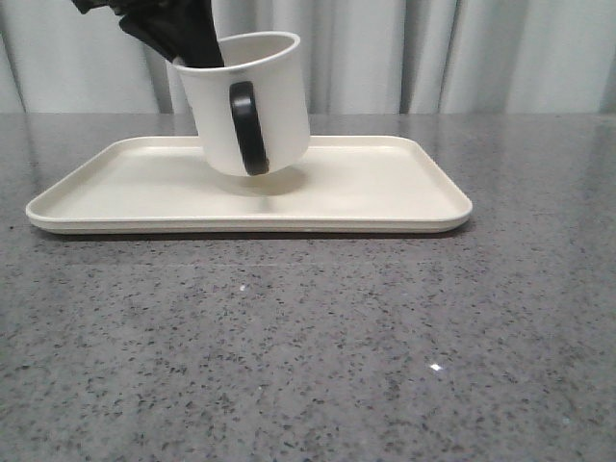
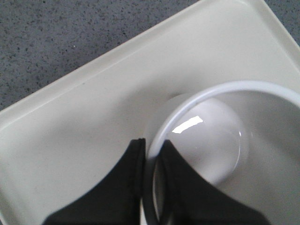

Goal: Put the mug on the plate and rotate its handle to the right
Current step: 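Lower the held mug onto the tray with the left gripper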

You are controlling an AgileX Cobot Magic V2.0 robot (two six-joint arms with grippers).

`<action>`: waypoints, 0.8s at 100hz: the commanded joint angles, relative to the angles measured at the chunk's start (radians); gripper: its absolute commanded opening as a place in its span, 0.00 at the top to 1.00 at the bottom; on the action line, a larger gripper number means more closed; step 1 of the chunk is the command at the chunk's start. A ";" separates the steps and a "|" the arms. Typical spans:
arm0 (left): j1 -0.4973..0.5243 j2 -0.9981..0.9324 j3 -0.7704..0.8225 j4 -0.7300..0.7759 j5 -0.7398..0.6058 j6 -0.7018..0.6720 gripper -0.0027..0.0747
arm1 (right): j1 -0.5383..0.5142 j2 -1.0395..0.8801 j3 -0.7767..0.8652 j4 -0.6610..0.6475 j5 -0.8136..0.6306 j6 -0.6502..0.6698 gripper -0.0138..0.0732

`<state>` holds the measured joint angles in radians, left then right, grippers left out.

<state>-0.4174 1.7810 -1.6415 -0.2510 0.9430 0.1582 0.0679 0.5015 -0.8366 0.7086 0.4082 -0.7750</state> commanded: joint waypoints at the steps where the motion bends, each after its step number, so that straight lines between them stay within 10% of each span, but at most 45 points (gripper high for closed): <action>1: -0.009 -0.043 -0.036 -0.023 -0.051 -0.009 0.99 | -0.004 0.015 -0.028 0.013 -0.058 -0.006 0.37; 80: -0.009 -0.004 -0.036 -0.057 -0.006 -0.009 0.99 | -0.004 0.015 -0.028 0.013 -0.057 -0.006 0.37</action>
<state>-0.4174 1.8196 -1.6453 -0.2694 0.9787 0.1564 0.0679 0.5015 -0.8366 0.7086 0.4098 -0.7750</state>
